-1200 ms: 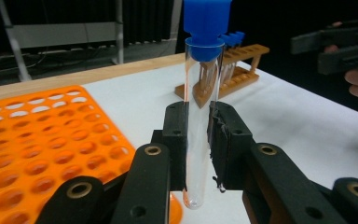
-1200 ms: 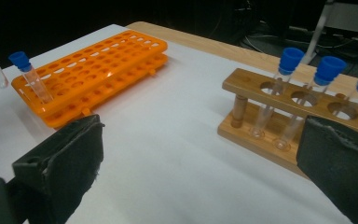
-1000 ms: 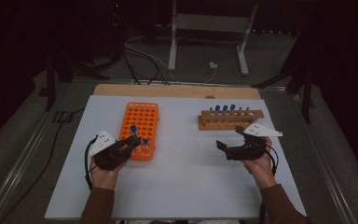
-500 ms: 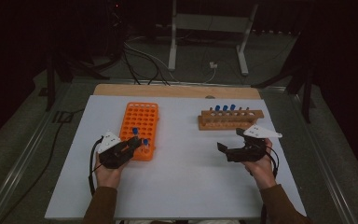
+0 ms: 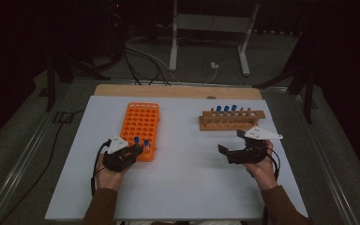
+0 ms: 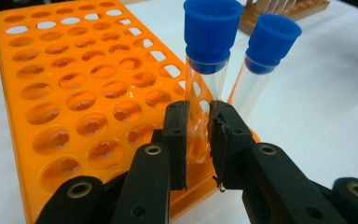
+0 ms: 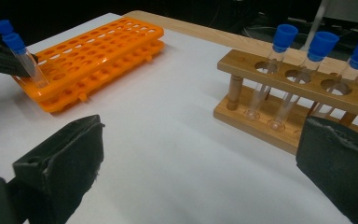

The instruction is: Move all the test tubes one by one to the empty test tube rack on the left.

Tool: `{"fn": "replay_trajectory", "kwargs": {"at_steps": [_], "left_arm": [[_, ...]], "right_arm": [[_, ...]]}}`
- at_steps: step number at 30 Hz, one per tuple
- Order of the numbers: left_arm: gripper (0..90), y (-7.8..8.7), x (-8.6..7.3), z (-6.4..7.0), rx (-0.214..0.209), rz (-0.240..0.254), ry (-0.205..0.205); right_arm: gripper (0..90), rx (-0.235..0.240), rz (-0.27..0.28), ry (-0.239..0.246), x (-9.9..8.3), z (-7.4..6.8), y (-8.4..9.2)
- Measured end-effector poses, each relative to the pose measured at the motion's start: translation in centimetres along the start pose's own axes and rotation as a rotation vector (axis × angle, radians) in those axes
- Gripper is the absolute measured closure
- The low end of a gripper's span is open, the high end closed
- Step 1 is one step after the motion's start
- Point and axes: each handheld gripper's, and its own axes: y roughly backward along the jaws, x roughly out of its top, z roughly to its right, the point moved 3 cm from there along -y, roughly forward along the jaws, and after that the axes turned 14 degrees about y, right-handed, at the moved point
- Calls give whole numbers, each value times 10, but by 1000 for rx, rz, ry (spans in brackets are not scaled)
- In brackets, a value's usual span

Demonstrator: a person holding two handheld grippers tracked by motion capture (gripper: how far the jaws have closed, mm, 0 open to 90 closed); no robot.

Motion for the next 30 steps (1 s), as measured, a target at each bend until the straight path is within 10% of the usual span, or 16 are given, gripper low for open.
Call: {"fn": "replay_trajectory", "kwargs": {"at_steps": [10, 30], "left_arm": [[775, -3, -1, 5, 22, -12, -34], [465, 20, 2, 0, -35, 69, 105]], "right_arm": [[8, 8, -10, 5, -1, -2, -3], [8, -28, 15, -1, 7, 10, 5]]}}
